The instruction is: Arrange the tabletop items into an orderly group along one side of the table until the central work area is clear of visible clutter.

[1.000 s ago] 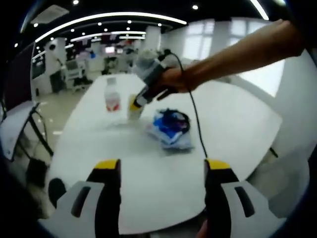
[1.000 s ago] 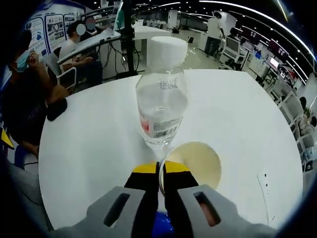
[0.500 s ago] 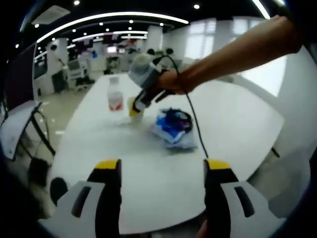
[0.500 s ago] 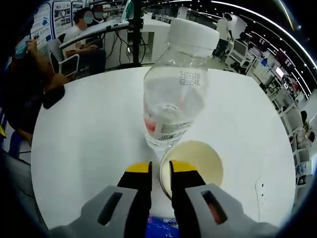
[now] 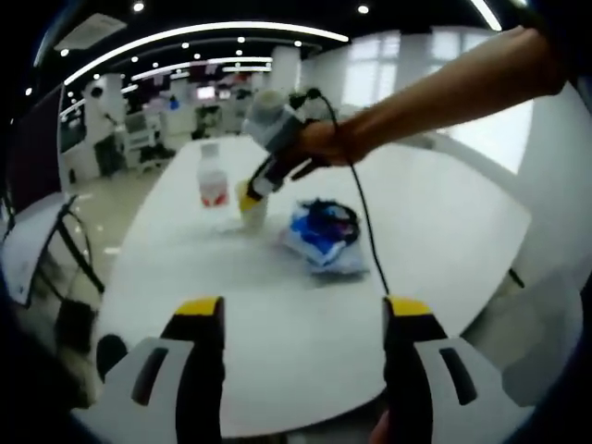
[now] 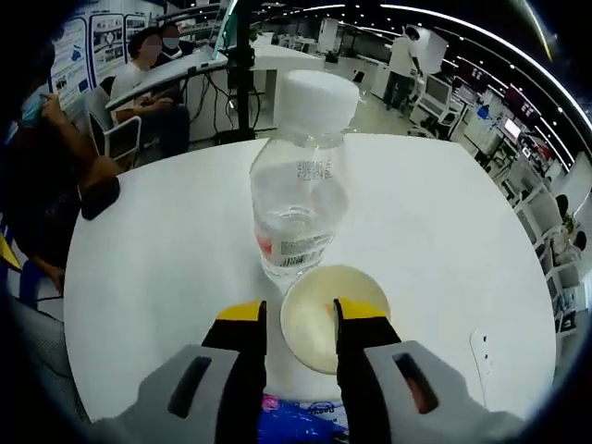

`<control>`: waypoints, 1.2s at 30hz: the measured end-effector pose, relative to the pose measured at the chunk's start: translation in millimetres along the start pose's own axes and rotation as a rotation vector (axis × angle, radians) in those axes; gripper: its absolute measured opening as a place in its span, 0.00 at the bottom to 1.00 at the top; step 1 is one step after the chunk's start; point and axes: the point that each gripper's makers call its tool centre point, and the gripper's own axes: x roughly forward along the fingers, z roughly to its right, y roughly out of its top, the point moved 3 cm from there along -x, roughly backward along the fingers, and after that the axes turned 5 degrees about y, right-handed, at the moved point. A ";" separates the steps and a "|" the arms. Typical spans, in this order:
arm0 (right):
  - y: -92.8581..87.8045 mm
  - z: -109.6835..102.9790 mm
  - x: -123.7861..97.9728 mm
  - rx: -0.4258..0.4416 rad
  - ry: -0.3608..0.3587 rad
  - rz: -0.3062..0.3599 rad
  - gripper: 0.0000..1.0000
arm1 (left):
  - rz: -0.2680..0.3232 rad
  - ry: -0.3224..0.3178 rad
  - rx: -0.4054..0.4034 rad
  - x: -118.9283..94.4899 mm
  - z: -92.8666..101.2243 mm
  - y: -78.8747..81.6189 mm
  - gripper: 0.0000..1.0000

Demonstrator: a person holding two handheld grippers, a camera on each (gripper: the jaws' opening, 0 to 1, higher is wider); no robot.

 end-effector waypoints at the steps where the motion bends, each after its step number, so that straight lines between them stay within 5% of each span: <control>1: -0.2 0.5 -2.0 -0.006 -0.007 -0.004 0.30 | 0.000 -0.002 0.006 -0.7 1.3 0.4 0.66; 11: 10.0 4.0 -26.8 0.028 -0.031 0.055 0.46 | -0.003 -0.015 0.019 -1.6 5.0 0.8 0.66; 17: 31.3 2.1 -56.2 0.023 -0.044 0.123 0.53 | 0.000 -0.004 0.004 -2.2 2.5 0.5 0.65; 23: 25.7 -0.1 -87.4 0.002 -0.085 0.149 0.59 | 0.001 -0.001 0.006 -1.8 2.6 -0.1 0.65; 32: -19.2 7.1 -148.6 0.053 -0.179 0.235 0.63 | -0.010 0.015 -0.004 -0.3 3.3 -0.6 0.65; 36: -61.6 5.2 -181.9 0.085 -0.220 0.238 0.64 | -0.024 0.014 0.013 2.7 5.4 -2.2 0.65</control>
